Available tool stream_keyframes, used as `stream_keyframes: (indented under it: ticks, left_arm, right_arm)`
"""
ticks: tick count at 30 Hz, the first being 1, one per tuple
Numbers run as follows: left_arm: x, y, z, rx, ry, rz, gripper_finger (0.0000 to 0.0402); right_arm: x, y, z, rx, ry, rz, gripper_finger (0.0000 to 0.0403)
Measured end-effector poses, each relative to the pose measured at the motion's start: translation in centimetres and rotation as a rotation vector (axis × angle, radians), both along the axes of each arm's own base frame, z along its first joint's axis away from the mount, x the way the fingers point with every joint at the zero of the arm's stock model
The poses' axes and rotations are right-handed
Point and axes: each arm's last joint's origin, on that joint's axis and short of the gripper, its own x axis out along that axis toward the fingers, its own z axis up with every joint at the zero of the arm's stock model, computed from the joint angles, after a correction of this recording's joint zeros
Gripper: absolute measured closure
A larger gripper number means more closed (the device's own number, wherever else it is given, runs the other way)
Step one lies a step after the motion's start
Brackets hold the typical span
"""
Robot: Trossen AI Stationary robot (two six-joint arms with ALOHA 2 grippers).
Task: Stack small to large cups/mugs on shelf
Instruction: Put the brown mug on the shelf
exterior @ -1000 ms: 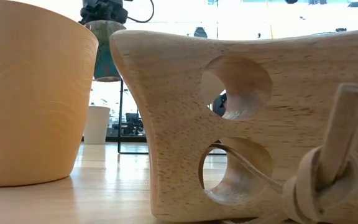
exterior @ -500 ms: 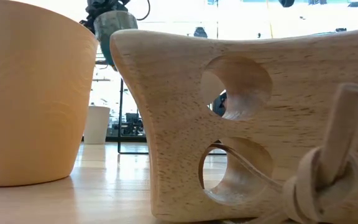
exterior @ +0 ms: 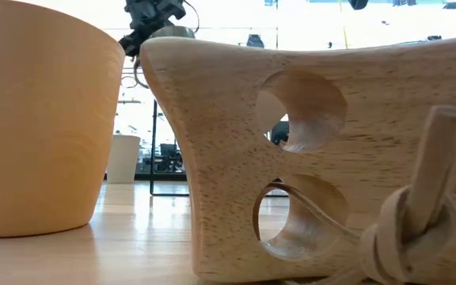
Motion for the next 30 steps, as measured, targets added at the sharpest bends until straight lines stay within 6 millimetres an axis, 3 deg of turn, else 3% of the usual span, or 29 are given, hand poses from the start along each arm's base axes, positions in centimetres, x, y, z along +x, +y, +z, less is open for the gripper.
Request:
stream_keyframes:
  ticks: [7,13,17,25,30]
  left_arm:
    - [2.9,1.4,2.9,0.056,-0.047,-0.061,0.0372]
    - [5.3,0.8,3.4,-0.003,-0.154,-0.127,0.0372]
    - [6.1,-0.4,2.8,-0.074,-0.134,-0.171,0.0372]
    - [7.4,-3.1,3.0,-0.182,-0.192,-0.256,0.0372]
    - [8.3,-5.2,3.1,-0.237,-0.2,-0.295,0.0372]
  right_arm:
    - [0.0,-0.2,0.0,0.0,-0.001,-0.014,0.0403]
    - [0.2,-1.3,0.0,-0.054,0.002,-0.072,0.0369]
    - [0.3,-2.2,-0.1,-0.08,0.015,-0.116,0.0311]
    - [0.2,-3.4,-0.7,-0.02,0.078,-0.106,0.0149]
    - [0.2,-3.6,-0.8,0.036,0.085,-0.055,0.0093]
